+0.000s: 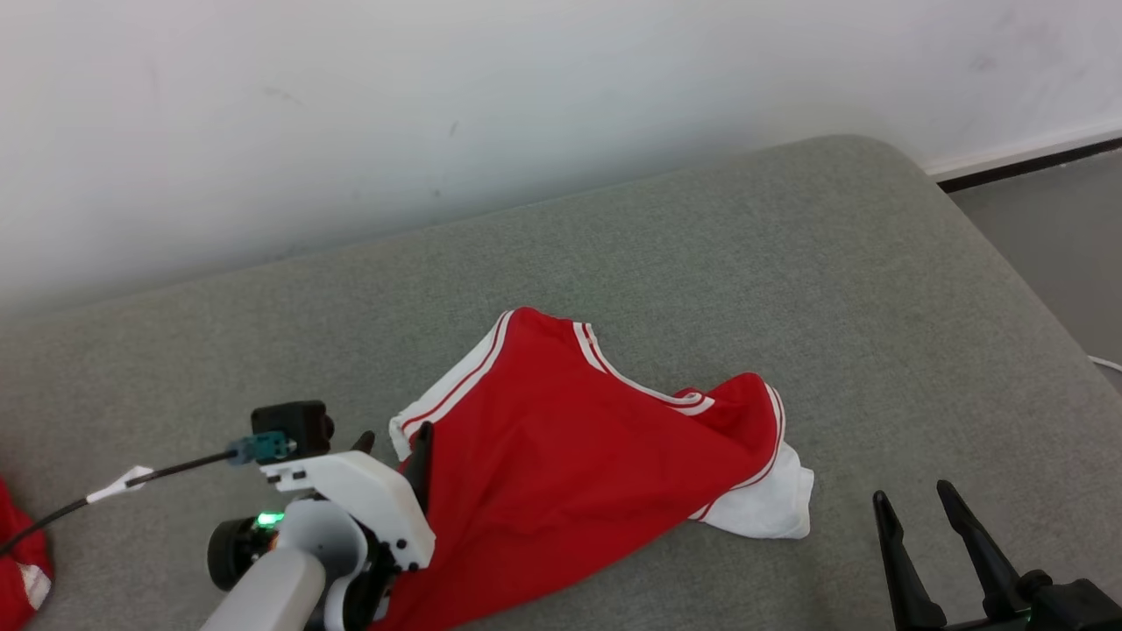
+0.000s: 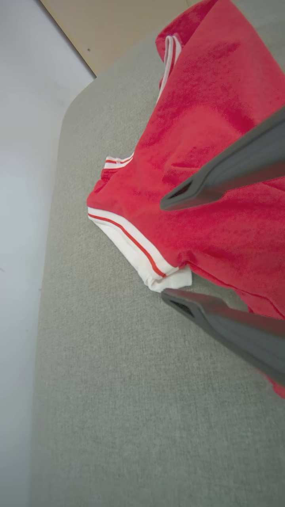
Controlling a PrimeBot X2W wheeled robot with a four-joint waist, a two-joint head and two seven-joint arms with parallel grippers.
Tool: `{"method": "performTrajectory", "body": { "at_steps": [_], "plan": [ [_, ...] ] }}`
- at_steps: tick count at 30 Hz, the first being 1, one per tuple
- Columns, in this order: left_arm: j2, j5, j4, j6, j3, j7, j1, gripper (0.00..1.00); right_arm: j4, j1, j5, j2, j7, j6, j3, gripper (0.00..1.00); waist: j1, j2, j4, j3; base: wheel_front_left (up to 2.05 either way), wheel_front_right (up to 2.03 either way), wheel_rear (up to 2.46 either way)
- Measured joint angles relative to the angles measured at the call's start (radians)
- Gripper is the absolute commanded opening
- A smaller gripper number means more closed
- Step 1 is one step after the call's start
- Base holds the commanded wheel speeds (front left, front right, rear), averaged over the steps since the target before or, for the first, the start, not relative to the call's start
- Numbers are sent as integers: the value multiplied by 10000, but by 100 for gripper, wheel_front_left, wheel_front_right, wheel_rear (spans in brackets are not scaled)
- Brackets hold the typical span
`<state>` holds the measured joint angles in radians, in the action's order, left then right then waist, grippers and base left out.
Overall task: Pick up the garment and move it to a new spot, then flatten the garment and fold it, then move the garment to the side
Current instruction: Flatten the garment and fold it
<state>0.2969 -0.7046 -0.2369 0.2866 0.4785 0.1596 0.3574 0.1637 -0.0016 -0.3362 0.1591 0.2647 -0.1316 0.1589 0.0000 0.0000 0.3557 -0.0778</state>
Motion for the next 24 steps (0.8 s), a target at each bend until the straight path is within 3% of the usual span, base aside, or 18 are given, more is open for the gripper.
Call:
{"method": "performTrajectory", "body": {
  "at_steps": [11, 13, 14, 16, 17, 24],
  "plan": [
    [-570, -173, -2525, -468, 98, 257, 1425, 98, 13, -249, -115, 2, 0, 0, -59, 100, 0, 0, 374, -710, 0, 0, 0],
    [-646, -180, -2884, -596, 130, 242, 1625, 49, 17, -338, -130, 15, 0, 0, -50, 100, 0, 0, 380, -760, 0, 0, 0],
    [-681, -180, -3056, -625, 136, 230, 1734, 40, 17, -370, -130, 23, 0, 0, -35, 100, 0, 0, 383, -782, 0, 0, 0],
    [-815, -245, -3367, -798, 132, 182, 1941, 5, 19, -386, -130, 31, 0, 0, 4, 100, 0, 0, 388, -823, 0, 0, 0],
    [-895, -324, -3507, -882, 130, 174, 2036, 0, 29, -398, -136, 35, 0, 0, 27, 100, 0, 0, 391, -840, 0, 0, 0],
    [-1310, -623, -4439, -1273, -69, -407, 2639, 0, 79, -585, -174, 88, 0, 0, 186, 100, 0, 0, 475, -940, 0, 0, 0]
  ]
}}
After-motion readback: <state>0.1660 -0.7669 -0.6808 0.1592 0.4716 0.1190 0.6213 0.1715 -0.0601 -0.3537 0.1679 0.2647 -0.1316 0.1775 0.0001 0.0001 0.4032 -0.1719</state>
